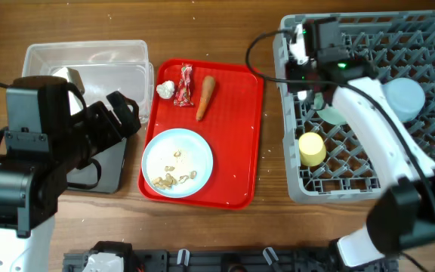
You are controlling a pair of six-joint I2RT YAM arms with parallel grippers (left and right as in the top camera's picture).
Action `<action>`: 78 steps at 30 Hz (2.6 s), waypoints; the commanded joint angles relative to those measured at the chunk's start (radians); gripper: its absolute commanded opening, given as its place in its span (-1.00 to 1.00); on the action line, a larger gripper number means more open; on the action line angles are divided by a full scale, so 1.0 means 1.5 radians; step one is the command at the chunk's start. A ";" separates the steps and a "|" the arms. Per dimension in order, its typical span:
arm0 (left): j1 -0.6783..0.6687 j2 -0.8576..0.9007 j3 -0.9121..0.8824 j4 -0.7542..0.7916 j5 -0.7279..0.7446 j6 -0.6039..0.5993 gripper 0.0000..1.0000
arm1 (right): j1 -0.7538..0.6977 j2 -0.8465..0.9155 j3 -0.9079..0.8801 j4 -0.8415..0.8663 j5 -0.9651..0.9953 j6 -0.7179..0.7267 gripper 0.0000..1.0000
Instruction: Sort waste into correct bins and load items into the dishwasher rack
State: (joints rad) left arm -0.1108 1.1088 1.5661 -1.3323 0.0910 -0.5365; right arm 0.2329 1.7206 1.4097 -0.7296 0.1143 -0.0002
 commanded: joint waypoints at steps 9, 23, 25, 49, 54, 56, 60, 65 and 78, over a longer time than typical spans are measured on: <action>0.004 0.000 0.003 0.002 -0.002 0.001 1.00 | 0.001 0.050 -0.007 0.012 0.014 0.019 -0.91; 0.004 0.000 0.003 0.002 -0.002 0.001 1.00 | -0.019 0.116 -0.007 0.029 0.013 0.020 -0.44; 0.004 0.000 0.003 0.002 -0.002 0.001 1.00 | -0.019 0.116 -0.006 0.030 0.013 0.020 -0.43; 0.004 0.000 0.003 0.002 -0.002 0.001 1.00 | -0.018 -0.563 0.178 -0.345 -0.175 -0.018 1.00; 0.004 0.000 0.003 0.002 -0.002 0.001 1.00 | -0.018 -0.588 0.016 -0.219 -0.138 -0.070 1.00; 0.004 0.000 0.003 0.002 -0.002 0.001 1.00 | -0.018 -0.624 -0.092 -0.120 -0.149 -0.068 1.00; 0.004 0.000 0.003 0.002 -0.002 0.001 1.00 | -0.018 -0.765 -0.352 0.069 -0.150 -0.068 0.99; 0.004 0.000 0.003 0.002 -0.002 0.001 1.00 | -0.018 -0.959 -0.581 0.150 -0.148 -0.035 1.00; 0.004 0.000 0.003 0.002 -0.002 0.001 1.00 | -0.019 -1.145 -0.909 0.429 -0.098 0.088 1.00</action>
State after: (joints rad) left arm -0.1108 1.1110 1.5661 -1.3323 0.0910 -0.5365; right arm 0.2058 0.0208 0.0673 -0.1425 -0.0505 0.1104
